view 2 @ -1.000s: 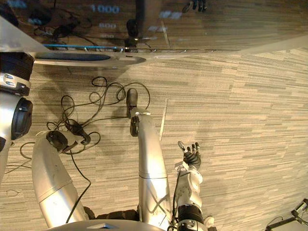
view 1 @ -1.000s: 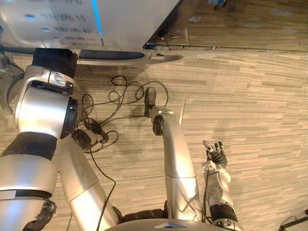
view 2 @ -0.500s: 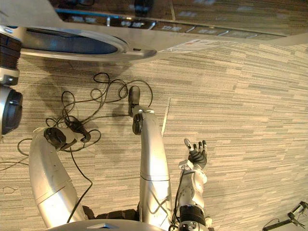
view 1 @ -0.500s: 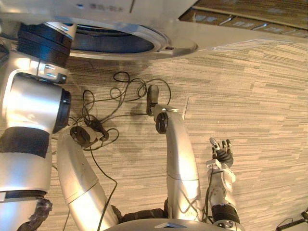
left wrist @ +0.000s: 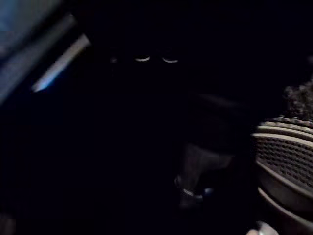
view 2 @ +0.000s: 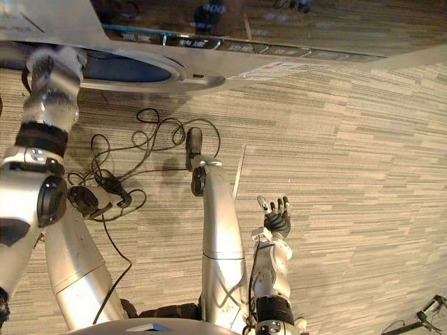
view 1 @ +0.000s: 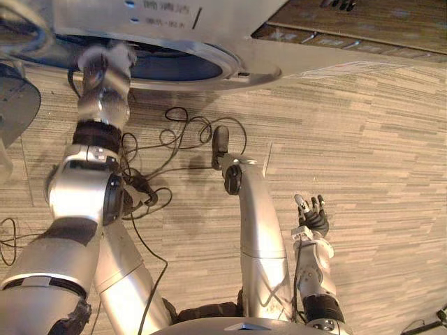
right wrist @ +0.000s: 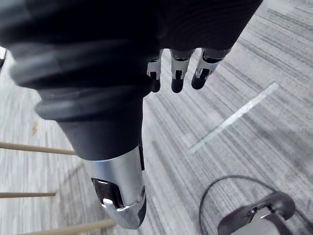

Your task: Pick up the laundry basket with both hands and put the clothes into the washing machine.

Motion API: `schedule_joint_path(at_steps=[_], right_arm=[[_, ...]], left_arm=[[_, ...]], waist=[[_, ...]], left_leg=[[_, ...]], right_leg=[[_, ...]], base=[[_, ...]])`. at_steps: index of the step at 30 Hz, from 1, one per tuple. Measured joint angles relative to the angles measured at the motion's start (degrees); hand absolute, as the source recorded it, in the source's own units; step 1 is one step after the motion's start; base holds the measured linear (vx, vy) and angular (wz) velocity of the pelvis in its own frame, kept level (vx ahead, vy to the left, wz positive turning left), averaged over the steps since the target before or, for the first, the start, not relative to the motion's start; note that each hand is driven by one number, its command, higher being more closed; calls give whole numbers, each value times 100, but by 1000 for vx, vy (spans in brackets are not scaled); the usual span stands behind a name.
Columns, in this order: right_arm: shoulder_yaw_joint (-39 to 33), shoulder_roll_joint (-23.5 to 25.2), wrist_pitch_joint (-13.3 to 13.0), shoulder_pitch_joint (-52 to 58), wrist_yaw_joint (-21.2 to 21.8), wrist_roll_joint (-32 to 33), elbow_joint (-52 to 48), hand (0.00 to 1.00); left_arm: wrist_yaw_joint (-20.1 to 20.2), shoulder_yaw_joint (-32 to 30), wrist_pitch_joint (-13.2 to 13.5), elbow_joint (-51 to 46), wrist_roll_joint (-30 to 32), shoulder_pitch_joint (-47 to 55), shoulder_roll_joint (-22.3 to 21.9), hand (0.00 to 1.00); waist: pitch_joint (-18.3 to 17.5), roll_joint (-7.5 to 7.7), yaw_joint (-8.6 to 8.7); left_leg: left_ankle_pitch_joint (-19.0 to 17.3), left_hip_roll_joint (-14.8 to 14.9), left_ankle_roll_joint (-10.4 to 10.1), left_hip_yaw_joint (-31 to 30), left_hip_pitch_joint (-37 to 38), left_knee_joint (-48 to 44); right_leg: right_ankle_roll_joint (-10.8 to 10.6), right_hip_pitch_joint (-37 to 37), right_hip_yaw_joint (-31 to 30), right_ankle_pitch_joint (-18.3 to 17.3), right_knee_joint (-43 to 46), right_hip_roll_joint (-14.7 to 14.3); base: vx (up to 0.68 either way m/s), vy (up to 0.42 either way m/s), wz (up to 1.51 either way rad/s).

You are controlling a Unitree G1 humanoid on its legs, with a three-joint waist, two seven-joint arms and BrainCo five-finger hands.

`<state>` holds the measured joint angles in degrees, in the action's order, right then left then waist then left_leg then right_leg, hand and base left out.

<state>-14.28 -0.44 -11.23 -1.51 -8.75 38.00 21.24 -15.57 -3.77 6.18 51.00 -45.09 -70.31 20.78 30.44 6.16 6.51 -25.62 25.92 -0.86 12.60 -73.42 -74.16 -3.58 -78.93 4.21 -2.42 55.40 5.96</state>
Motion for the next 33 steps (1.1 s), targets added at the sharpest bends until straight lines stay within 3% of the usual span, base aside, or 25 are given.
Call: schedule_joint_path(at_steps=[3, 7, 10, 12, 15, 17, 21, 23, 26, 27, 28, 29, 31, 33], right_arm=[[0, 4, 93, 80, 0, 1, 412, 0], [0, 3, 175, 115, 51, 16, 783, 0], [0, -7, 171, 112, 121, 65, 921, 0], [-28, -26, 156, 107, 115, 104, 1060, 0], [-27, -149, 134, 91, 97, 102, 1228, 0], [83, -203, 128, 92, 98, 63, 1333, 0], [190, -233, 157, 138, 135, -80, 1858, 0], [157, -245, 236, 313, 246, -410, 2243, 0], [-61, -230, 426, 590, 268, -749, 2611, 0], [-67, -231, 442, 617, 277, -838, 2685, 0], [-119, -236, 517, 650, 294, -937, 2748, 0], [-310, -258, 544, 631, 339, -1040, 2840, 0], [-663, -339, 562, 615, 369, -1142, 3027, 0], [-800, -457, 606, 508, 384, -1141, 3228, 0]], left_arm=[[219, -296, 44, -358, -88, 679, -282, 0], [391, -383, 81, -1168, 759, 2249, -725, 0], [361, -332, 116, -1310, 1055, 3484, -1114, 0], [391, -445, 123, -1107, 1355, 4508, -1467, 0], [539, -560, 170, -872, 2059, 4946, -1780, 0], [644, -638, 118, -665, 2473, 5306, -1873, 0], [831, -1069, 91, -431, 2498, 6154, -2137, 0], [953, -1307, 86, -107, 2330, 6650, -2222, 0], [1065, -1449, 49, 148, 2316, 7028, -2321, 0], [1082, -1468, 33, 169, 2328, 7081, -2355, 0], [1095, -1483, 16, 163, 2345, 7120, -2372, 0], [1097, -1478, -25, 174, 2357, 7114, -2386, 0], [1104, -1471, -37, 327, 2451, 7192, -2438, 0], [1107, -1413, -39, 585, 2577, 7280, -2412, 0]], waist=[[0, -1, -10], [7, -17, -46], [38, -75, -211], [32, -100, -367], [13, -199, -563], [-57, -296, -573], [-704, -537, -651], [-1205, -677, -720], [-1756, -733, -714], [-1813, -737, -707], [-1916, -704, -749], [-2057, -659, -821], [-2253, -644, -780], [-2495, -749, -677]], left_leg=[[71, -58, -22, -16, 145, 139], [188, -190, -143, -92, 446, 427], [289, -310, -234, -103, 856, 744], [444, -497, -344, -85, 1402, 1171], [705, -709, -441, -96, 2319, 1864], [850, -789, -476, -45, 3018, 2367], [1298, -1056, -557, 13, 4307, 3634], [1731, -1285, -558, -59, 5167, 4719], [2347, -1546, -555, -438, 5872, 5784], [2401, -1545, -553, -492, 5962, 5857], [2386, -1535, -492, -459, 6038, 5850], [2149, -1468, -294, -232, 6059, 5158], [1871, -1294, -260, -205, 6232, 4179], [1568, -1120, -254, -175, 6587, 3620]], right_leg=[[35, 159, 50, -27, -48, 72], [113, 444, 168, -161, -61, 174], [173, 795, 257, -316, -90, 270], [227, 1250, 320, -478, -149, 395], [263, 2162, 509, -533, -507, 504], [275, 2848, 623, -525, -857, 507], [272, 4070, 884, -484, -1627, 554], [261, 4946, 1239, -481, -2192, 640], [207, 5846, 1946, -577, -2576, 897], [223, 5997, 2079, -589, -2602, 948], [246, 6166, 2209, -599, -2658, 1029], [233, 6404, 2333, -557, -2749, 1188], [123, 6747, 2472, -375, -2998, 1332], [-47, 6899, 2528, -126, -3200, 1411]], base=[[-80, -8, 13], [-55, -39, 22], [-13, -64, 30], [30, -146, 48], [46, -144, 43], [73, -120, 17], [133, -95, 30], [179, -105, 67], [184, -112, 115], [95, -33, 97], [92, 20, 67], [50, 63, 58], [13, 142, 48], [-12, 305, 23]])
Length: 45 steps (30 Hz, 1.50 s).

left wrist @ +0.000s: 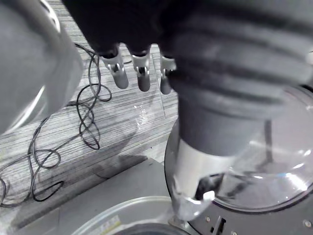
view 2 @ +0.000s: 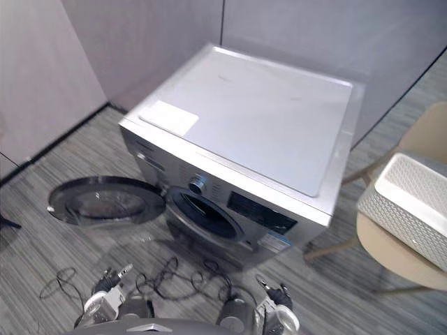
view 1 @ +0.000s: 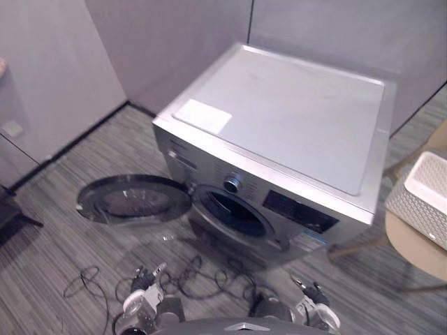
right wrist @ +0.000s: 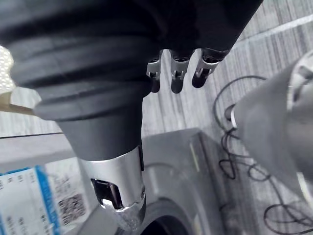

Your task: Pick up the laundry basket with both hands and put the clothes into the washing machine.

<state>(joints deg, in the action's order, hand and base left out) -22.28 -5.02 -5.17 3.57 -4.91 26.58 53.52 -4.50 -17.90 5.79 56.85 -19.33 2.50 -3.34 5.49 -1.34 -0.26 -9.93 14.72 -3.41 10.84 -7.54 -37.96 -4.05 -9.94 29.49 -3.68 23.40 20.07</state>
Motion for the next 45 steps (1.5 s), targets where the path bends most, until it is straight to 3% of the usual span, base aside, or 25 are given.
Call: schedule_joint_path(at_steps=[2, 3, 5, 9, 11, 14, 15, 16, 17, 18, 19, 20, 21, 23, 24, 25, 26, 28, 29, 34, 38, 40, 42, 43, 45], right_arm=[[-126, 28, 58, -167, 59, -1, 200, 0], [-92, 138, 133, -236, 95, 0, 388, 0], [-164, 151, 166, -208, 98, 0, 690, 0], [-265, 220, 178, -141, 89, 5, 896, 0], [-263, 214, 162, -150, 70, 10, 948, 0], [-254, 150, 157, -175, 68, 1, 1010, 0], [-214, 104, 169, -201, 69, 0, 1030, 0], [-131, 96, 194, -224, 69, 0, 1047, 0], [30, 45, 209, -329, 75, 0, 1040, 0], [137, 110, 207, -378, 92, -4, 1033, 0], [136, 149, 194, -372, 101, -3, 1031, 0], [138, 263, 224, -373, 112, -2, 1038, 0], [138, 316, 237, -374, 136, 2, 1046, 0], [138, 308, 239, -375, 287, 4, 1068, 0], [139, 296, 234, -400, 318, 3, 1068, 0], [144, 295, 244, -472, 327, 3, 1073, 0], [137, 265, 249, -432, 327, 4, 1111, 0], [85, 134, 248, -382, 312, 2, 1236, 0], [89, 79, 243, -400, 310, 0, 1263, 0], [198, 90, 142, -435, 303, 14, 1238, 0], [369, 63, 45, -480, 298, 2, 1037, 0], [373, 53, 40, -533, 293, -4, 1027, 0], [408, 22, 37, -520, 294, -2, 950, 0], [406, -32, 37, -472, 297, -1, 840, 0], [406, -92, 33, -454, 306, -2, 812, 0]], left_arm=[[-5, 84, -35, 95, 175, 9, 112, 0], [-21, 232, -45, 169, 260, 43, 272, 0], [-20, 574, -96, 266, 434, 41, 492, 0], [-31, 1239, -99, 240, 508, 49, 603, 0], [-26, 1670, -49, 203, 917, -54, 692, 0], [-14, 1910, -12, 251, 1166, -115, 697, 0], [-19, 1923, -14, 333, 1300, -125, 698, 0], [-21, 1923, -18, 405, 1352, -135, 711, 0], [-30, 1907, -42, 567, 1411, -89, 766, 0], [-31, 1866, -104, 679, 1453, -60, 819, 0], [-28, 1816, -122, 667, 1451, -58, 861, 0], [-27, 1714, -135, 668, 1450, 31, 974, 0], [-24, 1646, -147, 670, 1450, 90, 1015, 0], [-12, 1234, -186, 676, 1397, 111, 948, 0], [-11, 1193, -209, 681, 1397, 114, 905, 0], [-13, 1111, -221, 692, 1390, 140, 796, 0], [-16, 1054, -224, 699, 1379, 91, 777, 0], [-8, 1008, -228, 697, 1212, 75, 619, 0], [-13, 910, -227, 696, 940, 84, 516, 0], [-70, 864, -202, 460, 690, 101, 507, 0], [-122, 1015, -81, -535, 443, 187, 356, 0], [-129, 925, -53, -1382, 54, 421, 336, 0], [-140, 700, 22, -2213, -202, 669, 287, 0], [-146, 425, 44, -2718, -300, 742, 257, 0], [-180, -85, 180, -3247, -311, 712, 275, 0]], waist=[[-102, 9, 80], [-185, 127, 113], [-265, 294, 175], [-325, 158, 175], [-411, 124, 181], [-456, 159, 207], [-441, 182, 222], [-424, 191, 222], [-418, 110, 211], [-230, 61, 318], [-214, 41, 347], [-218, 199, 347], [-216, 292, 327], [-207, 430, 199], [-234, 291, 184], [-237, 237, 189], [-241, 340, 225], [-300, 187, 190], [-349, 61, 86], [-268, 35, 30], [22, -13, -54], [65, 152, -118], [67, 107, -144], [42, 20, -133], [38, 27, -71]], left_leg=[[-410, -175, -11, -16, 76, 256], [-412, -417, -19, -203, 68, 589], [-411, -772, -23, -464, 96, 851], [-411, -1090, -24, -468, 302, 1113], [-405, -1305, -17, -626, 303, 1394], [-207, -1594, 166, -614, 480, 2209], [-119, -1630, 268, -537, 590, 2485], [-24, -1617, 364, -461, 659, 2628], [130, -1483, 541, -263, 788, 2848], [119, -1314, 551, -121, 976, 2959], [119, -1239, 551, -105, 1039, 3053], [185, -1186, 454, -83, 1195, 3271], [227, -1192, 408, -93, 1225, 3323], [217, -1256, 206, -188, 1254, 3513], [253, -1216, 202, -238, 1232, 3575], [367, -1211, 163, -243, 1123, 3620], [451, -1310, 118, -319, 1065, 3678], [545, -1188, 47, -467, 966, 3787], [633, -1090, -22, -490, 829, 3830], [662, -984, -43, -757, 513, 3600], [733, -1073, -253, -917, 234, 2828], [1439, -1346, -140, -903, 162, 2698], [1099, -1213, 18, -795, 134, 2437], [848, -1002, 12, -730, 141, 2258], [723, -729, 23, -577, 192, 2209]], right_leg=[[-77, -9, -37, 297, -346, -63], [-245, -27, -75, 416, -562, -119], [-142, 218, -126, 590, -873, -123], [-122, 670, -179, 1384, -1644, -31], [-119, 628, -159, 1770, -1860, 77], [70, 313, -140, 1918, -1696, 348], [358, 173, -138, 2112, -1628, 333], [498, 151, -171, 2277, -1675, 288], [586, 178, -259, 2265, -1620, 155], [426, 118, -483, 1127, -285, -9], [427, 37, -640, 629, 352, -162], [396, -31, -892, 18, 1344, -498], [389, -1, -974, -193, 1547, -626], [246, 317, -1105, -378, 669, -1014], [215, 474, -1126, -358, 238, -1132], [313, 651, -1151, -768, -18, -1155], [210, 823, -1178, -1033, -505, -1196], [187, 883, -1136, -801, -1028, -1425], [215, 884, -1157, -534, -1471, -1619], [281, 996, -1025, -324, -1872, -1844], [350, 982, -842, -477, -1483, -1650], [375, 1018, -874, -467, -1447, -1310], [428, 1013, -899, -418, -1413, -1232], [431, 1011, -929, -414, -1382, -1203], [406, 973, -1000, -401, -1311, -1023]], base=[[-75, 452, 9], [-64, 280, 15], [-13, 177, 48], [-70, 238, 17], [-146, 200, 11], [-124, 101, 8], [-108, 80, -11], [-114, 68, -28], [-136, 23, -5], [-185, -15, 12], [-160, -92, 42], [-90, -68, 29], [-141, -157, 15], [-174, -130, -22], [-138, -65, -34], [-154, -86, -5], [-188, -91, 13], [-107, -73, 8], [-26, -43, -21], [-12, -55, 6], [47, 11, 29], [38, 23, 2], [72, 74, -19], [89, 167, -17], [73, 165, -7]])
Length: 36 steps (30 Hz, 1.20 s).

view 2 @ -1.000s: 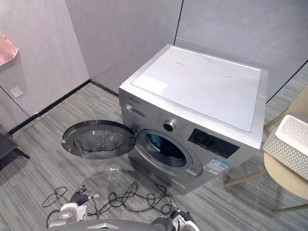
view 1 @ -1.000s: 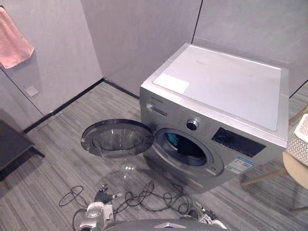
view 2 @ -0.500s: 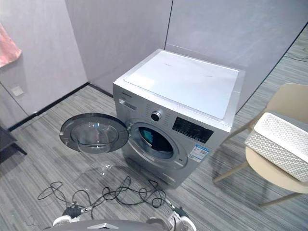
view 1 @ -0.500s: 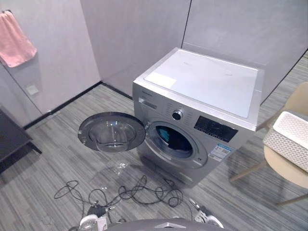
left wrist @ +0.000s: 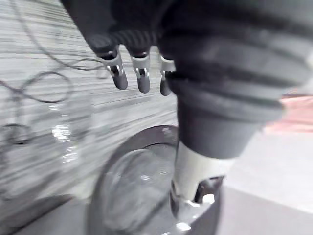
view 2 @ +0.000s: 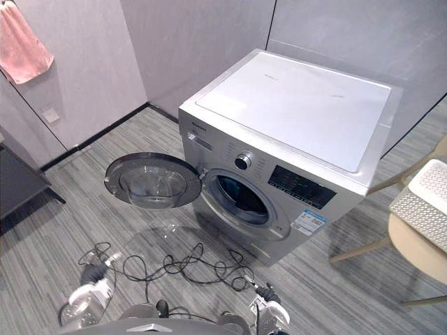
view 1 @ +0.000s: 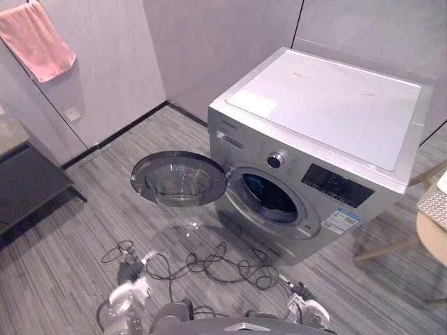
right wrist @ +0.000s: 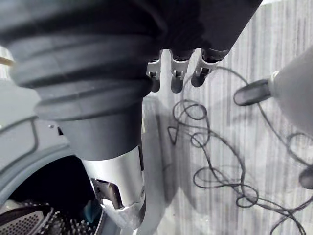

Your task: Pick up the laundry basket with both hands and put the clothes into the washing machine.

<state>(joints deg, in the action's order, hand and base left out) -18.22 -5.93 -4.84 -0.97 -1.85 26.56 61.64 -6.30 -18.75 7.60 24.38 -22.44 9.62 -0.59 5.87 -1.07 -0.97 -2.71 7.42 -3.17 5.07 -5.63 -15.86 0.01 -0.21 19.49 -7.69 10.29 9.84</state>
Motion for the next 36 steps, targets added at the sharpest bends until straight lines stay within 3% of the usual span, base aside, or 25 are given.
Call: schedule_joint_path(at_steps=[3, 6, 9, 12, 14, 21, 23, 25, 28, 29, 30, 33, 35, 36], right_arm=[[-74, -171, 11, 162, -1, 0, 32, 0], [-91, -55, 29, 253, 1, 6, 241, 0], [-275, -80, 23, 284, 8, 2, 238, 0], [-324, -168, 21, 264, 15, -114, 237, 0], [-339, -143, 49, 305, 29, -229, 236, 0], [-344, -102, 144, 505, 52, -409, 222, 0], [-358, -105, 149, 477, 58, -444, 207, 0], [-387, -134, 157, 347, 57, -444, 205, 0], [-387, -194, 154, -85, 47, -427, 104, 0], [-385, -201, 123, -251, 44, -383, -13, 0], [-376, -210, 93, -362, 45, -361, -68, 0], [-253, -192, -1, -582, 44, -50, -234, 0], [-207, -211, 2, -731, 43, 96, -278, 0], [-79, -194, 0, -752, 42, 207, -452, 0]], left_arm=[[-226, -635, 148, -199, -11, -442, 279, 0], [-475, -737, 177, -540, -109, -730, 836, 0], [-575, -698, 296, -969, -92, -848, 1053, 0], [-596, -530, 423, -1047, 165, -937, 1220, 0], [-596, -470, 427, -1009, 293, -1019, 1332, 0], [-576, -365, 449, 91, 310, -1547, 1848, 0], [-529, -368, 440, 798, -96, -1921, 2063, 0], [-450, -351, 413, 1489, -550, -2598, 2483, 0], [-396, -163, 353, 2419, -938, -3880, 3281, 0], [-371, 4, 333, 2719, -1031, -4430, 3534, 0], [-342, 154, 309, 2923, -1088, -4771, 3655, 0], [-329, 786, 182, 3515, -1034, -6043, 4056, 0], [-327, 1065, 142, 3723, -907, -6669, 4230, 0], [-334, 1178, 120, 3759, -823, -7041, 4292, 0]], waist=[[-122, -153, 156], [-115, 36, 137], [-131, -50, 150], [-309, -240, 205], [-360, -260, 220], [-397, -144, 227], [-322, -47, 217], [-186, 145, 208], [272, 476, 263], [465, 575, 293], [548, 601, 303], [759, 900, 296], [868, 909, 279], [950, 915, 277]], left_leg=[[61, -87, -40, 179, 170, 438], [17, -331, -107, 168, 187, 502], [-25, -488, -173, 289, 462, 842], [-5, -569, -170, 308, 580, 1350], [97, -652, -116, 307, 582, 1517], [319, -721, -23, 457, 363, 2064], [345, -690, -28, 520, 92, 2063], [512, -640, -88, 573, -333, 2028], [737, -547, -110, 584, -876, 1961], [729, -447, -121, 596, -1118, 1789], [693, -346, -163, 610, -1269, 1656], [352, -133, -195, 783, -1800, 971], [101, 87, -153, 892, -2225, 430], [-70, 237, -44, 942, -2460, 111]], right_leg=[[-316, -3, -33, 69, -41, 132], [-487, 133, -171, 243, -355, 275], [-649, 389, -154, 483, -735, 349], [-750, 410, -99, 705, -1021, 365], [-757, 413, -77, 835, -1209, 381], [-784, 10, -157, 1031, -1530, 366], [-804, -297, -158, 1072, -1529, 361], [-751, -730, -232, 1289, -1507, 323], [-647, -1270, -341, 1602, -1492, 223], [-606, -1461, -447, 1915, -1493, 142], [-585, -1609, -544, 2249, -1494, 49], [-579, -2024, -951, 2768, -1496, -76], [-542, -2350, -1109, 3267, -1498, -224], [-283, -2523, -1202, 3544, -1504, -339]], base=[[120, 298, 25], [61, 198, 18], [-4, 149, 9], [-61, 111, 6], [-104, 75, 2], [-89, 30, -8], [-26, 10, -17], [4, -4, -11], [-7, -12, -7], [-34, 4, -15], [-23, 22, -30], [-1, 57, -48], [-69, 93, -63], [-106, 122, -67]])
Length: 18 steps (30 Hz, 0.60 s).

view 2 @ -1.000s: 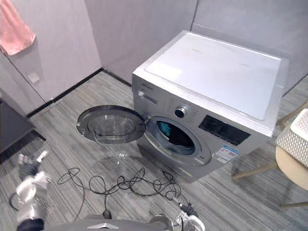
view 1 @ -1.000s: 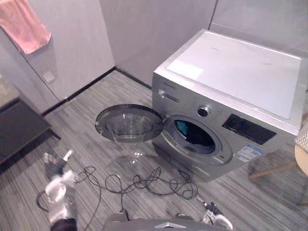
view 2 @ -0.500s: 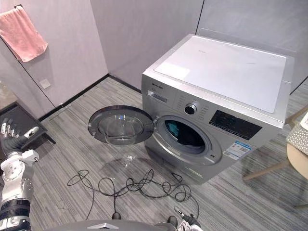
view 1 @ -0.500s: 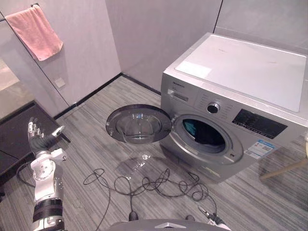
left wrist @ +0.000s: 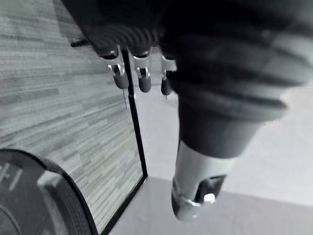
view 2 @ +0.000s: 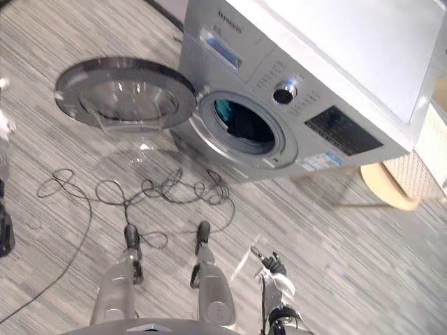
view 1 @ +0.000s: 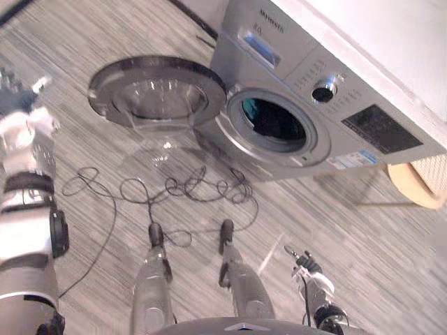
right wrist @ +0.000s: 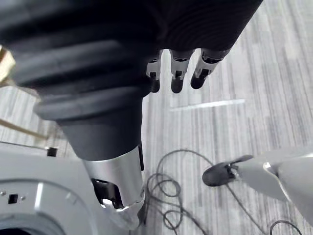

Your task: Pick up the laundry basket with both hands and put the clothes into the washing machine.

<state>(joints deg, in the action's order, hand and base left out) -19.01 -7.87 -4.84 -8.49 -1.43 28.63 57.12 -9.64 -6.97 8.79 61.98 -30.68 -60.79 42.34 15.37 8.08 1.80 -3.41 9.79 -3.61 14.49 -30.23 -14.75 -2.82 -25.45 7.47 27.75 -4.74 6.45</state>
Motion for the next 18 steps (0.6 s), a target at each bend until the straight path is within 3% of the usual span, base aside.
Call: schedule_joint_path(at_steps=[2, 4, 5, 6, 7, 8, 9, 10, 12, 16, 18], right_arm=[[134, 101, 1, 57, 1, 128, -218, 0], [335, 222, -1, 167, 7, 217, -504, 0], [338, 261, -13, 164, 4, 269, -670, 0], [357, 267, -94, 174, 1, 276, -856, 0], [410, 268, -145, 196, 0, 295, -945, 0], [510, 293, -210, 309, 0, 315, -1177, 0], [550, 312, -243, 369, -1, 314, -1278, 0], [630, 334, -254, 368, -4, 311, -1486, 0], [715, 342, -263, 388, -4, 306, -1587, 0], [773, 414, -281, 739, -3, 292, -1868, 0], [903, 432, -278, 832, -3, 259, -1926, 0]], left_arm=[[2, 229, -4, -3, 12, -545, 6, 0], [-5, 442, 3, -75, 86, -916, 8, 0], [-43, 618, 7, -112, 176, -1066, 47, 0], [-102, 728, 6, -268, 197, -1096, 41, 0], [-135, 771, 16, -329, 233, -1133, 37, 0], [-179, 877, 19, -413, 265, -1262, -32, 0], [-215, 931, 20, -490, 285, -1323, -118, 0], [-491, 907, 313, -688, 526, -1371, -276, 0], [-535, 910, 435, -835, 859, -1402, -263, 0], [-486, 1142, 560, -973, 1630, -1311, -1033, 0], [-352, 1299, 491, -933, 1876, -1102, -1714, 0]], waist=[[33, 31, 3], [41, 43, -118], [42, 80, -250], [60, 149, -307], [89, 213, -315], [91, 360, -270], [82, 424, -257], [157, 454, -282], [192, 454, -293], [192, 454, -328], [191, 454, -326]], left_leg=[[-169, 229, 183, 66, -318, -291], [-137, 611, 224, 147, -465, -296], [-55, 834, 186, 257, -476, -216], [-24, 973, 175, 344, -513, -206], [-22, 1000, 172, 378, -529, -219], [-24, 1000, 164, 393, -653, -317], [-50, 1018, 117, 367, -771, -416], [-38, 1224, -5, 361, -927, -547], [-18, 1385, -43, 418, -929, -594], [-44, 1476, -156, 449, -781, -633], [-129, 1413, -189, 433, -735, -641]], right_leg=[[303, -242, -76, 258, -39, -133], [174, -269, 269, -147, -10, -351], [99, -251, 536, -523, 3, -412], [29, -199, 622, -529, 32, -343], [-3, -168, 631, -490, 77, -269], [-14, -45, 624, -30, 143, -144], [21, -32, 558, 17, 39, -125], [-5, -133, 619, -5, 12, -294], [-5, -159, 629, -5, 12, -424], [-82, -21, 736, -71, 12, -471], [-114, 58, 741, -98, 11, -383]], base=[[-123, 152, -52], [-73, 102, -70], [39, 34, -95], [64, 24, -85], [79, 18, -39], [99, 12, -5], [111, 1, -20], [103, -19, -36], [47, -31, -39], [49, 21, -4], [47, 98, 13]])
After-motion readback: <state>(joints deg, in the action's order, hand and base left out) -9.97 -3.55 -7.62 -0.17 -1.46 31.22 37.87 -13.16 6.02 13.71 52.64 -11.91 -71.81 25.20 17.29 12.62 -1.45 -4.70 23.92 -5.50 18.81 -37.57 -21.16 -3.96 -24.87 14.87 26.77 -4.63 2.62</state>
